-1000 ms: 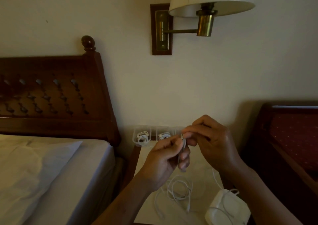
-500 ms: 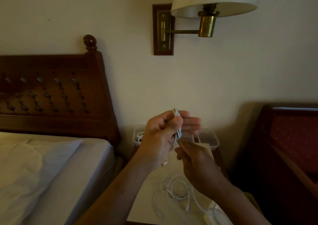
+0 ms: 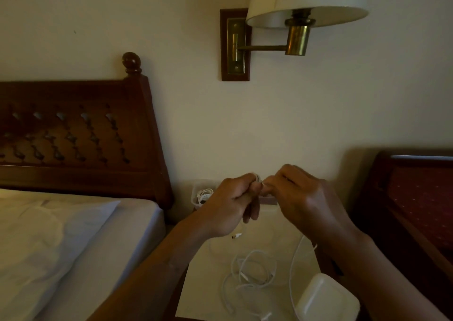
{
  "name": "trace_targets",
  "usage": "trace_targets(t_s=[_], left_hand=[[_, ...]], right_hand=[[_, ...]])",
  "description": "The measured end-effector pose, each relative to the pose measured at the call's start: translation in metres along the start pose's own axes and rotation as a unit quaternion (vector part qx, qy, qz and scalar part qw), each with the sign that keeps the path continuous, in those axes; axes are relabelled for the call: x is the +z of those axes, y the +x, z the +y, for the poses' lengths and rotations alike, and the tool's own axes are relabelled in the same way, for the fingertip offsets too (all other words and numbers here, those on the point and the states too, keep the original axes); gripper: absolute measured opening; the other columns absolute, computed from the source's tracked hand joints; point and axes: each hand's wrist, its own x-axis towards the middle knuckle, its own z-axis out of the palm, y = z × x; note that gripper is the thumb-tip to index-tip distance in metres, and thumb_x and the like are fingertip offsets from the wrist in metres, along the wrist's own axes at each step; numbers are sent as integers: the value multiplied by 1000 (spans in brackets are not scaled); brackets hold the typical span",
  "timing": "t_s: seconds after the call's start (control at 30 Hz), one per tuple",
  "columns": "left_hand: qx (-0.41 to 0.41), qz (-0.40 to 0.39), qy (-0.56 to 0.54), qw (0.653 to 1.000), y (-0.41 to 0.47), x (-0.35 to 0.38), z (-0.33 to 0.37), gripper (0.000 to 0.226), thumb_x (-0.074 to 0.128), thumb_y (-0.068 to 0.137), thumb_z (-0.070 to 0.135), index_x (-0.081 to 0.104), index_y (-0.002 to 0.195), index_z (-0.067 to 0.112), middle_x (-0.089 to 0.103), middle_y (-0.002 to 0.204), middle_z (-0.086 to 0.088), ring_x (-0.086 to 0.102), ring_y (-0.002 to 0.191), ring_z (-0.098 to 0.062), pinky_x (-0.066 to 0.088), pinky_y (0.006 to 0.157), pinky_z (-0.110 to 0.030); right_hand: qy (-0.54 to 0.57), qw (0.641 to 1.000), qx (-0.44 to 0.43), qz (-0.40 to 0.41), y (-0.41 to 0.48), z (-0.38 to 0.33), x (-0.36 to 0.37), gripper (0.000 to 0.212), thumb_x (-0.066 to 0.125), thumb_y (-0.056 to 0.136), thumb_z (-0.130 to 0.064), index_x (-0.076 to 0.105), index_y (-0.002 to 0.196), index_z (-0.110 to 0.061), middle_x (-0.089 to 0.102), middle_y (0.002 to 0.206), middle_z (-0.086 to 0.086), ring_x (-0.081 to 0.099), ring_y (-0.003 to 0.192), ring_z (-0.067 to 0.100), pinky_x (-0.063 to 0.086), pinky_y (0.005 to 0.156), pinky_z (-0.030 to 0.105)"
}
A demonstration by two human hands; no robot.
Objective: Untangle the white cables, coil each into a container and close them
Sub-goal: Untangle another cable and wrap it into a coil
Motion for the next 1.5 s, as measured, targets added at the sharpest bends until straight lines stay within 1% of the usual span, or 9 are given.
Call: trace_targets(t_s=[0.23, 0.37, 0.5, 0.6, 0.8, 0.97, 1.27, 1.37, 1.5], left_hand=[[-33, -30, -322, 946, -10, 5, -4, 31, 46, 107, 28, 66, 94, 7, 36, 62, 2, 34, 50, -13, 36, 54, -24], [11, 34, -467, 884, -12, 23, 1, 25, 53, 102, 21, 68, 96, 2, 53, 64, -5, 54, 54, -20, 49, 58, -29], [55, 77, -503, 859, -10, 31, 8, 24, 52, 101, 15, 70, 105, -1, 75, 100, -23, 75, 90, -32, 61, 81, -35], [62, 122, -439, 888, -4, 27, 7, 22, 50, 104, 13, 61, 113, -4, 73, 117, -26, 72, 109, -38, 60, 92, -40], [48, 127, -28, 990, 4, 14, -1, 15, 51, 108, 20, 59, 107, 6, 78, 103, -4, 75, 97, -17, 61, 83, -39], [31, 66, 105, 992, 7, 5, -10, 24, 44, 111, 16, 47, 91, 2, 62, 82, -12, 61, 70, -31, 50, 66, -54], [-63, -26, -131, 989, -1, -4, -30, 40, 36, 113, 29, 60, 106, -2, 57, 61, -3, 47, 55, -23, 43, 65, -40], [-51, -20, -276, 960, -2, -1, -26, 34, 43, 110, 25, 65, 101, -1, 48, 61, -5, 44, 51, -18, 42, 56, -30], [-13, 37, -446, 894, 1, 8, -14, 30, 45, 107, 18, 67, 94, 1, 49, 62, -3, 47, 51, -17, 45, 55, -28]], right_hand=[[159, 975, 96, 119, -5, 11, 29, 19, 68, 93, 5, 78, 105, -6, 68, 92, 6, 66, 71, 13, 56, 56, 34], [287, 919, 229, 146, -11, -16, 50, 34, 64, 92, 12, 75, 115, -9, 70, 87, 2, 66, 80, 2, 54, 69, 20], [340, 898, 256, 112, -19, -42, 55, 36, 60, 93, 14, 72, 98, -19, 67, 78, -14, 65, 73, -2, 48, 64, 8], [351, 897, 270, 23, -24, -47, 55, 33, 57, 95, 10, 66, 79, -18, 62, 68, -5, 59, 60, 12, 48, 52, 28], [147, 974, 143, -96, -17, -37, 36, 28, 61, 100, -16, 68, 127, -19, 67, 124, -4, 68, 93, 12, 59, 77, 31], [37, 993, 72, -90, 0, -18, 13, 9, 77, 87, -9, 76, 91, -16, 62, 79, 3, 55, 53, 18, 48, 41, 36], [50, 998, -16, -29, 6, 29, 19, 12, 75, 90, -6, 75, 102, -5, 64, 96, 9, 62, 79, 16, 55, 54, 35], [168, 984, 62, 21, 8, 28, 37, 13, 67, 94, -5, 76, 104, -5, 66, 96, 7, 65, 80, 14, 56, 65, 35], [318, 903, 276, 90, 4, 6, 64, 24, 63, 95, 6, 76, 111, -6, 72, 91, 14, 68, 83, 28, 56, 79, 47]])
